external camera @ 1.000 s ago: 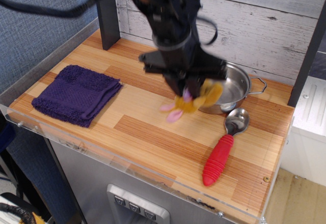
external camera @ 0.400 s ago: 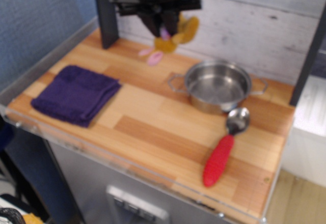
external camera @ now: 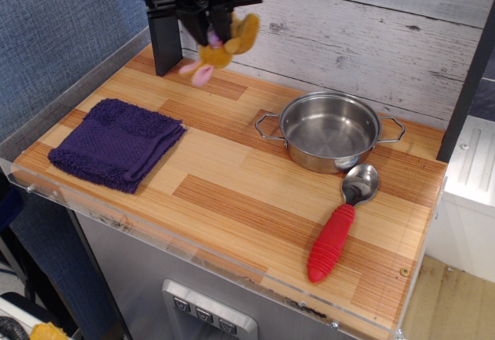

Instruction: Move the bunny to the space behind the blue cloth.

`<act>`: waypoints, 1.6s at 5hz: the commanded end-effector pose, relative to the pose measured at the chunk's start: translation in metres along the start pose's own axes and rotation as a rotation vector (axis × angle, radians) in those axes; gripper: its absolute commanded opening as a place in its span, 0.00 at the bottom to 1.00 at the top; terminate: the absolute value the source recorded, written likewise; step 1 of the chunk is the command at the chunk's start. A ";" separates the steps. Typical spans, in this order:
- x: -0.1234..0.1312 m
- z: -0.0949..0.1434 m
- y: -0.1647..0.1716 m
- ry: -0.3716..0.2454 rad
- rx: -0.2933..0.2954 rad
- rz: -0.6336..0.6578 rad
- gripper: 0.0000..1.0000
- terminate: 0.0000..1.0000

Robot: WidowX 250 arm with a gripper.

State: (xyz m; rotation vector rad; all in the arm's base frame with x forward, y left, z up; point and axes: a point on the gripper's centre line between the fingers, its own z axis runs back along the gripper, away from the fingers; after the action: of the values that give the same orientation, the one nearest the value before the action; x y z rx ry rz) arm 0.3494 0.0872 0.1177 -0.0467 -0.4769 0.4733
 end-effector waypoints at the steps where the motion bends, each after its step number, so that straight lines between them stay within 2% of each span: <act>1: 0.014 -0.011 0.035 -0.028 0.051 0.065 0.00 0.00; 4: 0.023 -0.050 0.067 0.020 0.091 0.118 0.00 0.00; 6: 0.012 -0.062 0.063 0.051 0.072 0.153 0.00 0.00; 7: 0.008 -0.061 0.058 0.095 0.073 0.158 1.00 0.00; 8: 0.009 -0.057 0.058 0.107 0.054 0.152 1.00 0.00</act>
State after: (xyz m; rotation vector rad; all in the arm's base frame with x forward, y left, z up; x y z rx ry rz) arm 0.3579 0.1419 0.0447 -0.0643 -0.3030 0.6375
